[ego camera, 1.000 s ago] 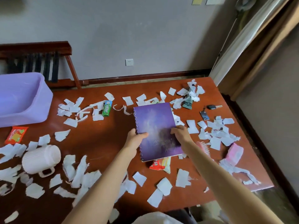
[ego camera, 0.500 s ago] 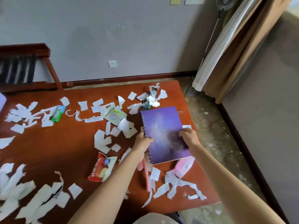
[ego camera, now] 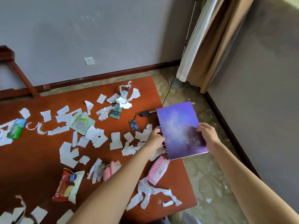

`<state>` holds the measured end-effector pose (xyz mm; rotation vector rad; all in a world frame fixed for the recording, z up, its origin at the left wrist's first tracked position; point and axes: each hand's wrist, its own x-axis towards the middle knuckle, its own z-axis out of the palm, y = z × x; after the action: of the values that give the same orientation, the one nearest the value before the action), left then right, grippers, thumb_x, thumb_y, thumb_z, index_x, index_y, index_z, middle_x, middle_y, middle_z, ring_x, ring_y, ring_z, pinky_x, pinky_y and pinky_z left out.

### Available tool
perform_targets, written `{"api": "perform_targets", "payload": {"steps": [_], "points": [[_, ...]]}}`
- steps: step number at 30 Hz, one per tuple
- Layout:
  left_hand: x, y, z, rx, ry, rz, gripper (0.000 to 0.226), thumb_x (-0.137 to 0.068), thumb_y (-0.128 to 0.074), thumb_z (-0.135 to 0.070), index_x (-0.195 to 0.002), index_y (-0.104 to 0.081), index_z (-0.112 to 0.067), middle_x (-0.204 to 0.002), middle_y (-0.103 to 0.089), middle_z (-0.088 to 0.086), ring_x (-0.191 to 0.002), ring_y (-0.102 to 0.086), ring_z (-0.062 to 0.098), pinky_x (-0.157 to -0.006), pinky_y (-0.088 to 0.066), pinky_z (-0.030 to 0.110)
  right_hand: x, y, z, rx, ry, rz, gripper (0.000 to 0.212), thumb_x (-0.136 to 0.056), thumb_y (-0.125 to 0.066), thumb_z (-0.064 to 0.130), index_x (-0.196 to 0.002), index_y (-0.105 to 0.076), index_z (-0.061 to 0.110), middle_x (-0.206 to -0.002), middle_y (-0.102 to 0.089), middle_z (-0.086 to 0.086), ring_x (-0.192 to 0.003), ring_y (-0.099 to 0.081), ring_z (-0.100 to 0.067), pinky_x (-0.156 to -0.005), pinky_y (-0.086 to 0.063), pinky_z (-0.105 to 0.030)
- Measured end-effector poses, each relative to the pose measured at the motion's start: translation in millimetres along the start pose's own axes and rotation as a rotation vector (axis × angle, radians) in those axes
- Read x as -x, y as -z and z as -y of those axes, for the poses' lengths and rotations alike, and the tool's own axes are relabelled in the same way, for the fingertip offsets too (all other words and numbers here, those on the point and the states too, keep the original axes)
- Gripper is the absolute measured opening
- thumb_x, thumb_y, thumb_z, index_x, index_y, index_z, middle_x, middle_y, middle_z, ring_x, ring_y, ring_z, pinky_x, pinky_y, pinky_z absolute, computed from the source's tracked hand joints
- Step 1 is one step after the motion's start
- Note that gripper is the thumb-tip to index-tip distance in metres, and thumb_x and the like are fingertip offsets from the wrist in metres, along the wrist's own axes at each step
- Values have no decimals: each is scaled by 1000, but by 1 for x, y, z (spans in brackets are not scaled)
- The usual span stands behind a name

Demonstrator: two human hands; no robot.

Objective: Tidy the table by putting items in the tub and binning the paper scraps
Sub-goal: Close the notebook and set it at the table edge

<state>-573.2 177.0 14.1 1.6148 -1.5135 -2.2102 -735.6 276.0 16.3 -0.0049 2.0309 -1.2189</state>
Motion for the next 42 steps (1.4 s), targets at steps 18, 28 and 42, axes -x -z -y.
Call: {"api": "perform_targets", "payload": {"steps": [18, 28, 42], "points": [[-20, -14, 6, -342, -17, -108, 46, -90, -36, 4, -132, -46, -12, -126, -56, 14, -111, -57, 32, -98, -49, 44, -28, -3, -24, 21, -13, 32, 39, -81, -43, -9, -103, -65, 16, -73, -54, -9, -54, -44, -21, -56, -37, -23], [-12, 27, 19, -427, -20, -281, 50, -88, -32, 9, -134, -45, -8, -134, -52, 16, -118, -53, 34, -90, -47, 37, -14, -55, -34, 393, 153, 41, 24, -79, -46, -10, -72, -58, 10, -51, -43, -3, -54, -40, -24, -30, -26, -12], [-3, 56, 33, -382, -26, -382, 44, -92, -36, 6, -135, -42, -7, -134, -48, 18, -117, -53, 32, -84, -49, 32, 10, -95, -43, 594, 308, -1, 37, -84, -46, -6, -115, -63, 2, -105, -44, -13, -104, -51, -34, -84, -35, -25]]}}
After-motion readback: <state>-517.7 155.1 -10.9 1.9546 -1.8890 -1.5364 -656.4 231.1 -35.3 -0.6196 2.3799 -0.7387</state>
